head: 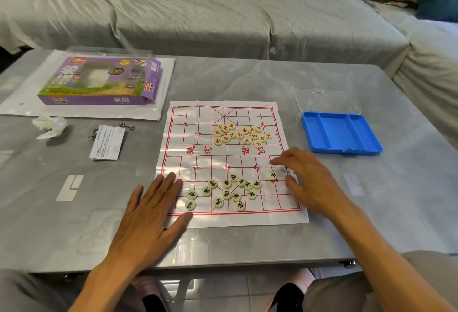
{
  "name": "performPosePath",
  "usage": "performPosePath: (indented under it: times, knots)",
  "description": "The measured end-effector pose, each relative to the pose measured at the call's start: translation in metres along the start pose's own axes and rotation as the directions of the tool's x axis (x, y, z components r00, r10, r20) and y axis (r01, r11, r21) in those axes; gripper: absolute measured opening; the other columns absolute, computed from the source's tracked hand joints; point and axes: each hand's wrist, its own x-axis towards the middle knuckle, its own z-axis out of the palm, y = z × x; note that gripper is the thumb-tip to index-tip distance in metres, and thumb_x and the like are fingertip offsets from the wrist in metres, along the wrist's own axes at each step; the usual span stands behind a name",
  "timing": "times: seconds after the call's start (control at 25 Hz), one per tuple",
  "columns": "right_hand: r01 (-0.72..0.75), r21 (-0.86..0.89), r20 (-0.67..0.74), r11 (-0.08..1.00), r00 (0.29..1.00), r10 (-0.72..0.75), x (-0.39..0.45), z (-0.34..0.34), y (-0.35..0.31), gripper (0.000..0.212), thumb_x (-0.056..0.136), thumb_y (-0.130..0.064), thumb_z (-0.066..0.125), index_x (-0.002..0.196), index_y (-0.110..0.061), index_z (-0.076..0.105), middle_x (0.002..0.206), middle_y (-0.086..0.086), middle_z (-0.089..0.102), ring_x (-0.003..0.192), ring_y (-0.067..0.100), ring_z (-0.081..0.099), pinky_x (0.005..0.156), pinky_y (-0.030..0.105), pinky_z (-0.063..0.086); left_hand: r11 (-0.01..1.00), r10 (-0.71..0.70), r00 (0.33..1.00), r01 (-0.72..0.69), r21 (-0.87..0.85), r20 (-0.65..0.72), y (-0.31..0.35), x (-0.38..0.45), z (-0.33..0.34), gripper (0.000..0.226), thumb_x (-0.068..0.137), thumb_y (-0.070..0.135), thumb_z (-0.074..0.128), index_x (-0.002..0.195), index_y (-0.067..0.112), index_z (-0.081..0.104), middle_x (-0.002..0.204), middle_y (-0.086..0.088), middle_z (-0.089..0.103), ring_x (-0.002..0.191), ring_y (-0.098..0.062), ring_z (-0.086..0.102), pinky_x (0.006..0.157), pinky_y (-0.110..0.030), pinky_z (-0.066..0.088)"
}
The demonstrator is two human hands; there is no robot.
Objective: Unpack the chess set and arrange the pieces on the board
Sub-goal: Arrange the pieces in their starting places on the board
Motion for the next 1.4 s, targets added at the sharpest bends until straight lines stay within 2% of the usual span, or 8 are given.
performPosePath:
  times: [0.08, 0.36, 0.48, 0.6, 0.72, 0.8, 1.04, 1.4]
  knots:
    - [0.086, -0.057, 0.063, 0.995, 0.995, -0.083, 0.001, 0.002, -0.007, 0.037, 0.094, -0.033, 0.055, 0.13, -0.041, 0.05, 0.14, -0.017, 0.043, 0.123, 0.007, 0.041, 0.098, 0.023, 0.038, 1.0, 0.005, 1.0, -0.005, 0.011, 0.001, -0.001, 0.0, 0.001, 0.077, 0.084, 0.077, 0.001, 0.15, 0.037, -0.004, 0.158, 0.016, -0.011, 0.143, 0.0, -0.017, 0.12, -0.039, -0.004]
    - [-0.08, -0.041, 0.031, 0.996, 0.996, 0.081, -0.008, 0.012, -0.009, 0.04, 0.087, -0.06, 0.053, 0.117, -0.034, 0.055, 0.115, -0.014, 0.06, 0.094, 0.005, 0.052, 0.078, 0.018, 0.044, 1.0, 0.003, 1.0, -0.003, 0.0, -0.008, -0.001, 0.0, 0.002, 0.077, 0.084, 0.078, 0.002, 0.15, 0.038, -0.003, 0.158, 0.016, -0.01, 0.143, 0.0, -0.016, 0.12, -0.04, -0.004]
    - [-0.076, -0.021, 0.071, 0.997, 0.994, 0.077, -0.013, 0.016, -0.011, 0.037, 0.089, -0.052, 0.056, 0.12, -0.034, 0.054, 0.123, -0.013, 0.057, 0.097, 0.006, 0.053, 0.083, 0.018, 0.044, 1.0, 0.003, 1.0, -0.003, -0.006, -0.016, -0.001, 0.0, 0.002, 0.077, 0.085, 0.077, 0.003, 0.15, 0.038, -0.002, 0.158, 0.016, -0.009, 0.143, 0.0, -0.016, 0.12, -0.039, -0.005]
    - [-0.07, 0.001, 0.037, 0.998, 0.997, 0.07, -0.02, 0.009, -0.019, 0.031, 0.086, -0.052, 0.059, 0.109, -0.032, 0.06, 0.108, -0.015, 0.062, 0.087, 0.006, 0.054, 0.077, 0.015, 0.043, 1.0, 0.004, 1.0, -0.005, -0.016, -0.016, 0.0, 0.0, 0.002, 0.078, 0.084, 0.078, 0.003, 0.15, 0.038, -0.001, 0.158, 0.015, -0.007, 0.144, -0.001, -0.013, 0.121, -0.04, -0.003]
    - [0.115, 0.144, 0.144, 0.983, 0.98, -0.135, -0.04, 0.011, -0.049, 0.025, 0.085, -0.052, 0.059, 0.1, -0.033, 0.063, 0.098, -0.018, 0.063, 0.088, 0.004, 0.057, 0.076, 0.017, 0.046, 1.0, 0.001, 1.0, -0.001, -0.028, -0.023, 0.0, 0.0, 0.001, 0.077, 0.085, 0.078, 0.005, 0.15, 0.038, 0.001, 0.158, 0.016, -0.006, 0.144, 0.0, -0.013, 0.121, -0.04, -0.003]
    - [0.21, 0.134, 0.191, 0.969, 0.954, -0.233, -0.043, 0.023, -0.069, 0.025, 0.087, -0.051, 0.055, 0.101, -0.031, 0.062, 0.099, -0.015, 0.063, 0.087, 0.005, 0.056, 0.077, 0.019, 0.046, 1.0, 0.007, 1.0, -0.008, -0.022, -0.025, -0.001, 0.0, 0.001, 0.075, 0.086, 0.076, 0.008, 0.15, 0.038, 0.001, 0.158, 0.016, -0.006, 0.143, 0.001, -0.014, 0.12, -0.039, -0.004]
    - [0.083, 0.093, 0.045, 0.992, 0.995, -0.088, -0.021, 0.033, -0.071, 0.034, 0.091, -0.051, 0.053, 0.114, -0.029, 0.06, 0.11, -0.012, 0.061, 0.092, 0.008, 0.056, 0.081, 0.018, 0.046, 1.0, 0.009, 1.0, -0.01, -0.013, -0.019, 0.0, 0.0, 0.001, 0.075, 0.086, 0.075, 0.006, 0.15, 0.038, -0.001, 0.158, 0.017, -0.009, 0.143, 0.001, -0.016, 0.12, -0.039, -0.005]
    - [0.078, 0.139, 0.104, 0.987, 0.99, -0.093, -0.044, 0.031, -0.062, 0.033, 0.089, -0.049, 0.057, 0.118, -0.034, 0.059, 0.115, -0.017, 0.059, 0.099, 0.006, 0.055, 0.086, 0.015, 0.043, 1.0, 0.014, 1.0, -0.014, 0.011, -0.02, -0.004, 0.001, 0.005, 0.075, 0.086, 0.076, 0.006, 0.15, 0.039, -0.004, 0.158, 0.016, -0.012, 0.143, -0.001, -0.016, 0.121, -0.041, -0.003]
